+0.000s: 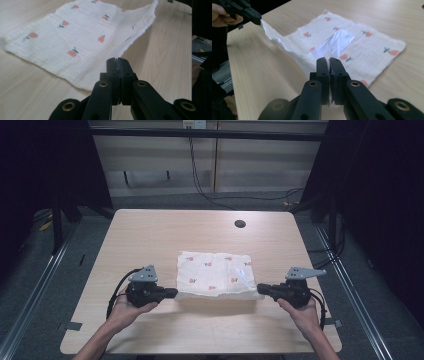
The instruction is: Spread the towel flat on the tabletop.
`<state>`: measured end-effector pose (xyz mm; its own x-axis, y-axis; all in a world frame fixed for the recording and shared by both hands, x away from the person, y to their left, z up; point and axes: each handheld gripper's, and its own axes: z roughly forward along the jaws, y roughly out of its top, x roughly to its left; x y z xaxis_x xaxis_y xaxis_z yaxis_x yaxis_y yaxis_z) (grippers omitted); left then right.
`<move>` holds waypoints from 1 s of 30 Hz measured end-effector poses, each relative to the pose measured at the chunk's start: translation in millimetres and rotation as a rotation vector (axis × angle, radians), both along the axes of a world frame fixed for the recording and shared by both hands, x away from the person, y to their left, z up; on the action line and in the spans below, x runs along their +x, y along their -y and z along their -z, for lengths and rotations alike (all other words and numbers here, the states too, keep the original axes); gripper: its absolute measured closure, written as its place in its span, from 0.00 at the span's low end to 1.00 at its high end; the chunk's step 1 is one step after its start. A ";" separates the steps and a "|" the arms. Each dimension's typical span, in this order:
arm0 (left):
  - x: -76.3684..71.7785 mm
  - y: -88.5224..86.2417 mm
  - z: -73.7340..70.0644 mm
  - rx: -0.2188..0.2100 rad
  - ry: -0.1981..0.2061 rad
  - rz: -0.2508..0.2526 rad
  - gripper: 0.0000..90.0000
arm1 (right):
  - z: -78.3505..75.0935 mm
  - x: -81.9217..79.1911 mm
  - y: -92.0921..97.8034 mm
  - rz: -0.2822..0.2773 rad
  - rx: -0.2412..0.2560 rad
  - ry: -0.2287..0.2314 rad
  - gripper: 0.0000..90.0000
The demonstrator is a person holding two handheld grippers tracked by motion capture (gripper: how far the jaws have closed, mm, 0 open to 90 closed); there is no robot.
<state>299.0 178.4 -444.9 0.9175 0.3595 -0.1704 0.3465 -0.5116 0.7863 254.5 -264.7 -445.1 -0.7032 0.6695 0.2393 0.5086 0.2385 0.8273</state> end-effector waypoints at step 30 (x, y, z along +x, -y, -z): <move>8.4 14.3 25.5 0.052 -0.097 -0.024 0.74 | 29.1 6.5 -12.1 0.006 -0.148 -0.067 0.81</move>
